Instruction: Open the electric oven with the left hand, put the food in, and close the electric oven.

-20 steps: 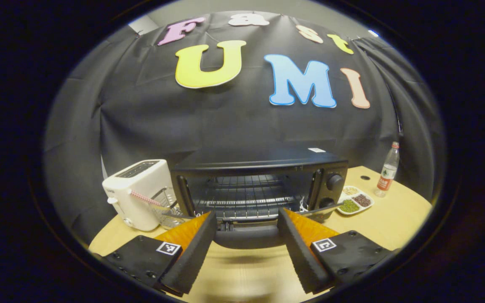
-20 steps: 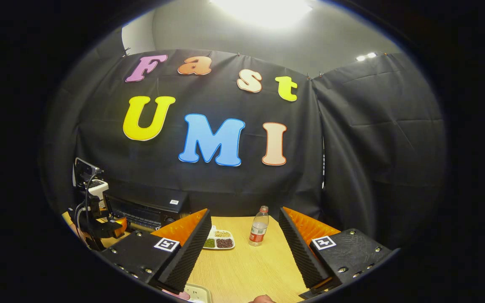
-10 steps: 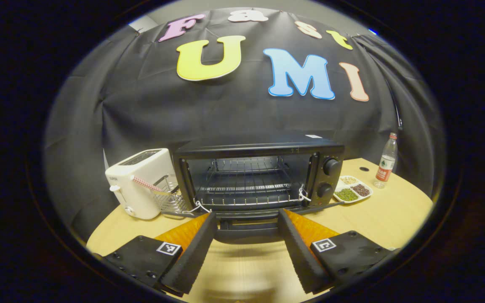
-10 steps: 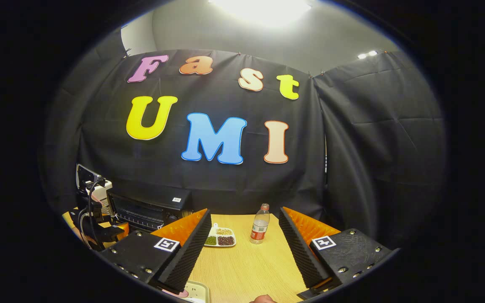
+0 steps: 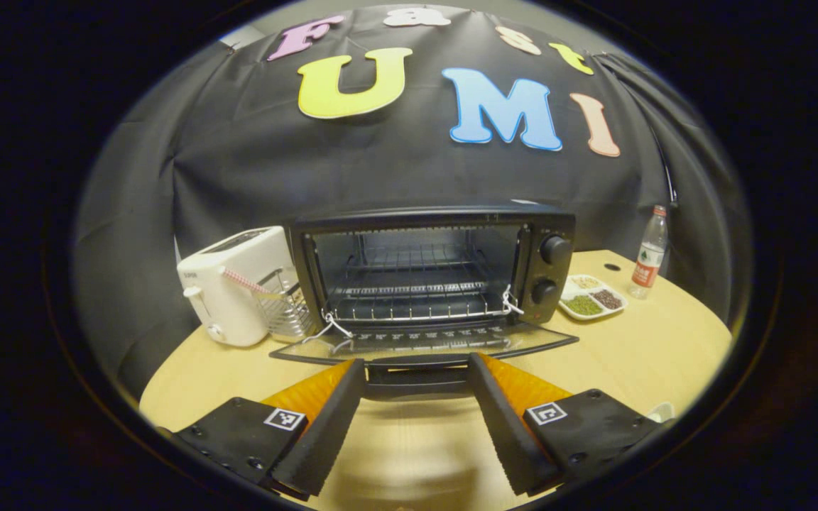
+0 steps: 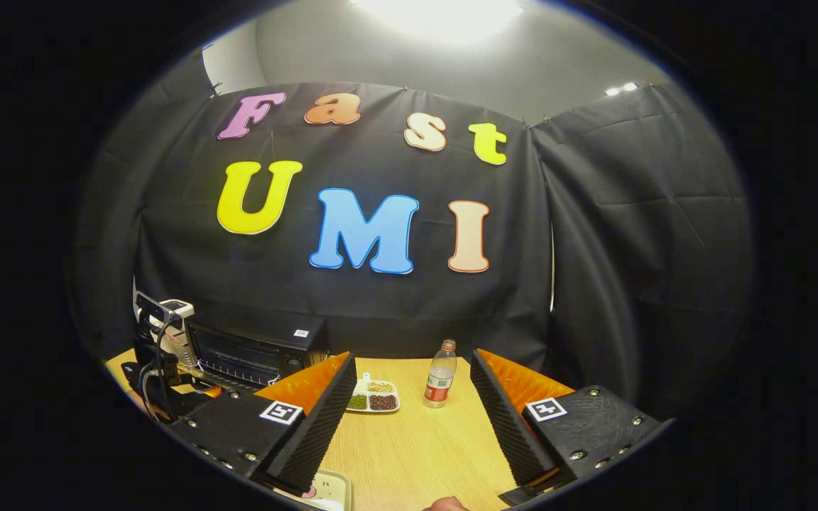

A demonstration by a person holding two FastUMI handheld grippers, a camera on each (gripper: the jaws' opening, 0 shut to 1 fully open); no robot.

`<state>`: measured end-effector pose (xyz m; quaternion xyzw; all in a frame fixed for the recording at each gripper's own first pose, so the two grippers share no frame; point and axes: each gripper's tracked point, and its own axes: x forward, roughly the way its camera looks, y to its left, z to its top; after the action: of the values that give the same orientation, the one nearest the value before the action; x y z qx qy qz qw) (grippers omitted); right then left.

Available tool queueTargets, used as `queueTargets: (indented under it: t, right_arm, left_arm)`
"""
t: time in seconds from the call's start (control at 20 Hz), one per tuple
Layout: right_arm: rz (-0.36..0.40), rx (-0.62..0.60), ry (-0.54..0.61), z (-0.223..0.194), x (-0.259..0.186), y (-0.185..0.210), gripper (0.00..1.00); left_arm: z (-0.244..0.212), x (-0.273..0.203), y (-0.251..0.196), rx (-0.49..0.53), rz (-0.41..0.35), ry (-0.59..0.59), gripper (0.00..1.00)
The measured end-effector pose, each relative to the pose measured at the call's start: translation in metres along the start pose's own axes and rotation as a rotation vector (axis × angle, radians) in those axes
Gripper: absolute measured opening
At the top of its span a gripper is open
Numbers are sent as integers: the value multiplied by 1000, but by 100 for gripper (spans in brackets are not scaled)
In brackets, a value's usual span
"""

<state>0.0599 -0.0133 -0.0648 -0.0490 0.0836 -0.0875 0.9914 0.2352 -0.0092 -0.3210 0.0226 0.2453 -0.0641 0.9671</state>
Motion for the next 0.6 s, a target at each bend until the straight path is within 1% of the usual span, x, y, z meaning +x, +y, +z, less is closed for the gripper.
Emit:
queueTargets:
  t: [0.05,0.1,0.15,0.2,0.3,0.4,0.45,0.55,0.6]
  right_arm:
    - [6,0,3,-1,0,1,99]
    - [11,0,5,-1,-1,2,99]
    - [16,0,7,-1,-1,2,99]
    - [22,1,8,-1,-2,2,99]
    - [32,10,8,0,0,3,99]
    - [55,37,12,0,0,7,99]
    - [71,52,24,-4,0,10,99]
    - [99,73,59,-14,1,14,99]
    - [108,79,75,-18,2,15,99]
  left_arm:
    - [-7,0,0,-2,-1,13,97]
    - [-14,0,-1,-4,-1,28,100]
    - [-20,1,-1,-6,0,44,100]
    - [-25,-1,-2,-9,4,57,98]
    - [-22,-6,-6,-25,1,52,98]
    - [-7,-17,-8,-23,-2,12,100]
    - [3,-24,-9,-21,-7,-12,98]
    - [26,-40,-11,-23,-14,-62,98]
    - [38,-49,-12,-23,-14,-90,100]
